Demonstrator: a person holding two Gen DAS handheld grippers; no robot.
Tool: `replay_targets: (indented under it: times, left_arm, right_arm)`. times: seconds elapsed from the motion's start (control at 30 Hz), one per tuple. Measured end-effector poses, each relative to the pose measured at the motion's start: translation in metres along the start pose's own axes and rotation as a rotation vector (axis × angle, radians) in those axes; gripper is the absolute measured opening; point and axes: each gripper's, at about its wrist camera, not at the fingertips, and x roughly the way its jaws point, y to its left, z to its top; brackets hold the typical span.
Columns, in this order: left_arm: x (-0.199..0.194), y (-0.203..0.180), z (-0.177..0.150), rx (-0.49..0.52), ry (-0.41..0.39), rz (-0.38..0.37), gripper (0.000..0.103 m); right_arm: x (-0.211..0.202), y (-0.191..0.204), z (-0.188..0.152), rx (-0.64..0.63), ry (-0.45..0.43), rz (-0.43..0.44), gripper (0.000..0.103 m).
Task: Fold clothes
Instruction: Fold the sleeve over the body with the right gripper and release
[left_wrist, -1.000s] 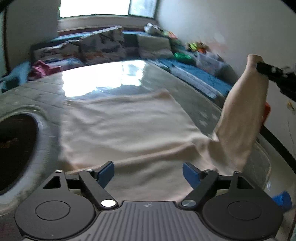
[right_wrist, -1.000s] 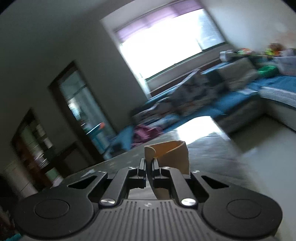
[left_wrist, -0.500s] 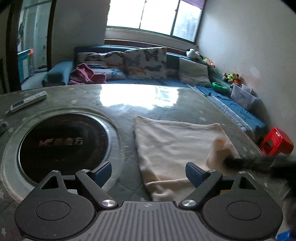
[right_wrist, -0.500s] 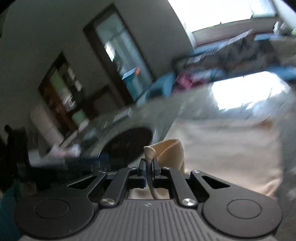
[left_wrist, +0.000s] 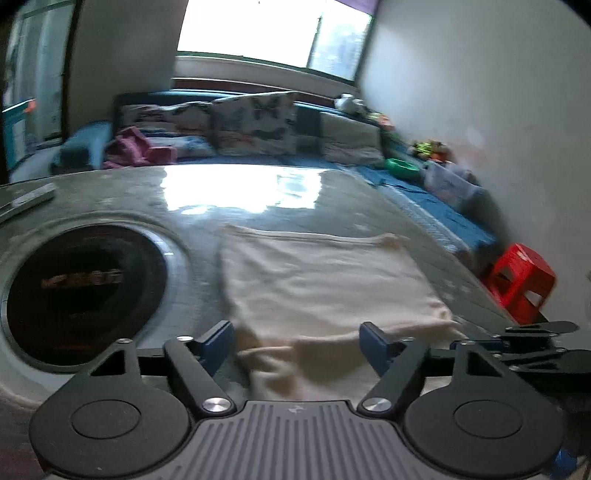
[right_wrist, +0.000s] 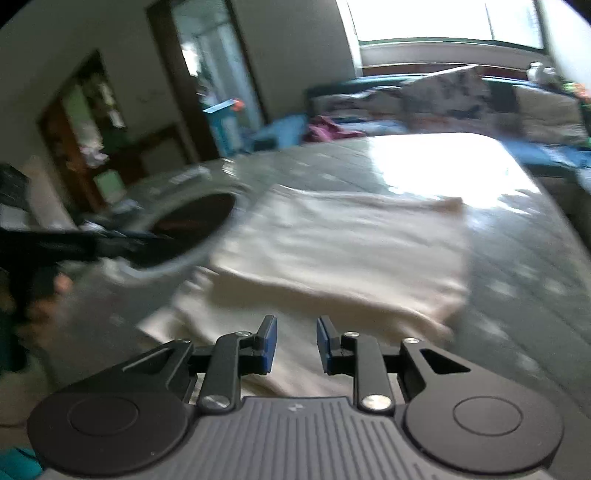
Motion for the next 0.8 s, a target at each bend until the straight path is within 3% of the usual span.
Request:
replay_targets:
  times: [0.17,0.33,0.5,0.7,0.8]
  left_arm:
    - [0.015,-0.020,-0.008,0.038,0.044,-0.051,0.063]
    - [0.030,-0.039,-0.015,0.073,0.086,-0.098,0.063]
    - [0.038,-0.035,-0.016,0.057,0.104,-0.082,0.063]
    - [0.043,-0.024,-0.014,0.032,0.130,-0.063,0.063]
    - [0.038,-0.026,-0.009,0.028,0.108,-0.090,0.063]
  right_arm:
    - [-0.001,-0.021,-0.021,0.023,0.027,-0.042,0.023]
    - [-0.011,-0.021,-0.010,-0.008,-0.010,-0.042,0.023]
    - [-0.002,-0.025,0.009,-0.025,-0.054,-0.044,0.024]
    - [0.023,-0.034,0.008,-0.022,-0.004,-0.082,0.023]
    - [0.021,-0.030,0.008,-0.049,-0.016,-0.088,0.023]
